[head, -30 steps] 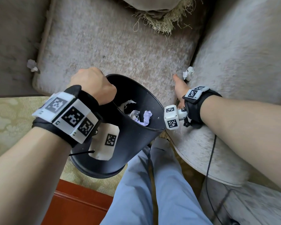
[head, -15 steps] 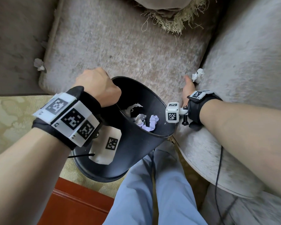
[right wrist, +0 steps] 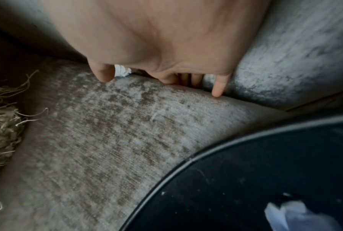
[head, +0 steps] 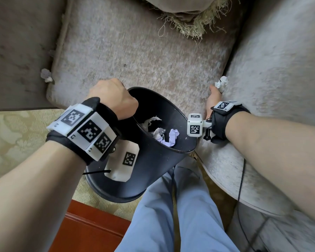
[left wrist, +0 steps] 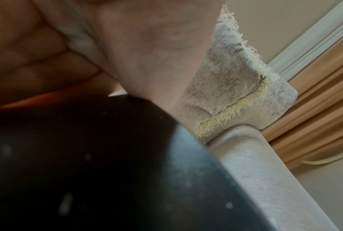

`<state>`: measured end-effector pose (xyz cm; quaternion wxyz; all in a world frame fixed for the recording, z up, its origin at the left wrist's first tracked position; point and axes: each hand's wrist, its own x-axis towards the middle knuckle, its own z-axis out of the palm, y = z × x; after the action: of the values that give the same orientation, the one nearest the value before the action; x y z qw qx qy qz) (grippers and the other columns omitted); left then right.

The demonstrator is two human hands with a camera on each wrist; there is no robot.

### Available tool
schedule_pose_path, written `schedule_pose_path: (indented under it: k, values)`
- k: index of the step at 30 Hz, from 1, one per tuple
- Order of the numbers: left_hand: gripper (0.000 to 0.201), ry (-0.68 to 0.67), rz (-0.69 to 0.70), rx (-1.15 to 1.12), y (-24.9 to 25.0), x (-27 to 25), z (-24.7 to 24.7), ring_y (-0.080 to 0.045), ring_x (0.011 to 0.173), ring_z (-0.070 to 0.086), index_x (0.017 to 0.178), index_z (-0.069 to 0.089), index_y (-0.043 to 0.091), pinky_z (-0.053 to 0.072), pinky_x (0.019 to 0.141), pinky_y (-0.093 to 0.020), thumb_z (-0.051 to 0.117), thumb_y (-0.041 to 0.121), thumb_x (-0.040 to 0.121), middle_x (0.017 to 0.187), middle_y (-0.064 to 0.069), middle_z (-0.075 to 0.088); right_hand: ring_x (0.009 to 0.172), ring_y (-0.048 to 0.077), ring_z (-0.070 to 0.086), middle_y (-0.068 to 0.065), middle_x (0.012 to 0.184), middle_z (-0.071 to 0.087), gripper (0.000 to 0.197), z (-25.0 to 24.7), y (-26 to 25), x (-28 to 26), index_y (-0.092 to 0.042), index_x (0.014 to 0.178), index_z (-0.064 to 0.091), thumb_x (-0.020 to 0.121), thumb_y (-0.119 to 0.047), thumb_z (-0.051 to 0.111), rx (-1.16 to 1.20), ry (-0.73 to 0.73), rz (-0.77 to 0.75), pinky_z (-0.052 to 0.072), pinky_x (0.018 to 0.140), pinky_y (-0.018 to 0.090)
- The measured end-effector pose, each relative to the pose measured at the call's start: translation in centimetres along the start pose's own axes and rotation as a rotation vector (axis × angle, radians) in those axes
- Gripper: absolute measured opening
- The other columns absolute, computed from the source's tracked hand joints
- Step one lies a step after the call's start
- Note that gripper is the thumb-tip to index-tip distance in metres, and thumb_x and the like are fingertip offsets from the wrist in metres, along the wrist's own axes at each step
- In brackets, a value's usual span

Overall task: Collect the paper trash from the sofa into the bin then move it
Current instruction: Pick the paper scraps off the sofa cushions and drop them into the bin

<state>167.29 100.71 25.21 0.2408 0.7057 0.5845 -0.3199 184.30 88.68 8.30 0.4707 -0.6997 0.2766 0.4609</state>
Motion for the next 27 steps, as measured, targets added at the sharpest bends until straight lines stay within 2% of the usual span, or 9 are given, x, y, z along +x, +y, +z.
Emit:
schedule_pose_path:
  k: [3, 6, 11, 16, 18, 20, 22, 24, 27]
  values:
    - [0.019, -0.003, -0.005, -0.006, 0.0, -0.1, 0.0, -0.024, 0.052, 0.05, 0.064, 0.049, 0.003, 0.035, 0.042, -0.024, 0.053, 0.012, 0.08, 0.063, -0.012, 0.052, 0.141, 0.026, 0.033, 0.011, 0.156, 0.03, 0.06, 0.0, -0.2, -0.9, -0.008, 0.149, 0.032, 0.097, -0.034, 0.048, -0.001, 0.012, -0.01, 0.026, 0.118, 0.041]
    - [0.017, -0.012, -0.009, -0.018, 0.3, -0.3, -0.1, -0.024, 0.053, 0.053, 0.066, 0.053, 0.003, 0.038, 0.043, -0.024, 0.053, 0.013, 0.08, 0.065, -0.012, 0.055, 0.145, 0.026, 0.026, 0.01, 0.159, 0.022, 0.066, 0.1, -1.0, -2.1, -0.01, 0.152, 0.022, 0.098, -0.041, 0.044, -0.027, -0.024, 0.023, 0.02, 0.12, 0.042]
    - [0.016, -0.013, -0.01, 0.018, 0.5, -0.4, -0.2, -0.03, 0.068, 0.059, 0.07, 0.053, 0.003, 0.048, 0.059, -0.032, 0.054, 0.014, 0.081, 0.07, -0.014, 0.057, 0.145, 0.022, 0.026, 0.005, 0.159, 0.024, 0.063, 0.4, -2.8, -5.1, -0.014, 0.151, 0.026, 0.099, -0.045, 0.041, -0.156, -0.089, -0.025, 0.02, 0.119, 0.038]
    - [0.018, -0.016, -0.011, -0.021, -0.4, -0.7, -0.2, -0.028, 0.063, 0.057, 0.067, 0.052, 0.005, 0.041, 0.048, -0.027, 0.057, 0.016, 0.08, 0.069, -0.013, 0.057, 0.146, 0.026, 0.025, 0.004, 0.159, 0.026, 0.073, 0.8, -4.4, -8.5, -0.022, 0.151, 0.028, 0.09, -0.061, 0.036, -0.402, -0.111, -0.145, 0.021, 0.119, 0.047]
    - [0.018, -0.035, -0.011, -0.041, -0.7, -0.9, -0.2, -0.025, 0.058, 0.055, 0.068, 0.053, 0.005, 0.038, 0.044, -0.025, 0.057, 0.017, 0.08, 0.067, -0.013, 0.057, 0.136, 0.027, 0.041, 0.006, 0.14, 0.05, 0.084, 1.0, -4.5, -9.5, -0.024, 0.146, 0.039, 0.076, -0.07, 0.035, -0.463, -0.099, -0.188, 0.03, 0.115, 0.047]
    - [0.017, -0.044, -0.014, -0.05, -0.9, -0.9, -0.3, -0.025, 0.058, 0.056, 0.07, 0.055, 0.004, 0.039, 0.044, -0.026, 0.057, 0.017, 0.08, 0.068, -0.013, 0.058, 0.12, 0.028, 0.057, 0.003, 0.113, 0.064, 0.091, 1.4, -4.6, -10.5, -0.019, 0.134, 0.054, 0.065, -0.075, 0.036, -0.515, -0.067, -0.258, 0.04, 0.108, 0.047]
    - [0.015, -0.045, -0.014, -0.062, -0.9, -1.0, -0.4, -0.029, 0.066, 0.061, 0.075, 0.058, 0.003, 0.044, 0.049, -0.026, 0.057, 0.017, 0.08, 0.073, -0.014, 0.061, 0.098, 0.027, 0.069, 0.009, 0.097, 0.074, 0.082, 1.7, -4.8, -11.2, -0.008, 0.121, 0.06, 0.074, -0.072, 0.038, -0.573, -0.069, -0.343, 0.049, 0.096, 0.047]
    - [0.015, -0.037, -0.01, -0.066, -0.8, -1.0, -0.3, -0.031, 0.07, 0.062, 0.078, 0.059, 0.003, 0.047, 0.054, -0.027, 0.056, 0.018, 0.08, 0.076, -0.015, 0.061, 0.082, 0.024, 0.072, 0.009, 0.08, 0.076, 0.067, 1.9, -4.4, -11.7, -0.011, 0.107, 0.068, 0.087, -0.066, 0.034, -0.672, -0.214, -0.355, 0.053, 0.087, 0.043]
    - [0.015, -0.025, -0.014, -0.072, -1.0, -0.7, -0.2, -0.026, 0.06, 0.056, 0.075, 0.057, 0.004, 0.043, 0.05, -0.026, 0.056, 0.017, 0.081, 0.071, -0.013, 0.058, 0.081, 0.02, 0.066, 0.011, 0.093, 0.077, 0.072, 2.2, -3.4, -12.2, -0.013, 0.086, 0.072, 0.092, -0.067, 0.026, -0.955, -0.551, -0.119, 0.048, 0.084, 0.033]
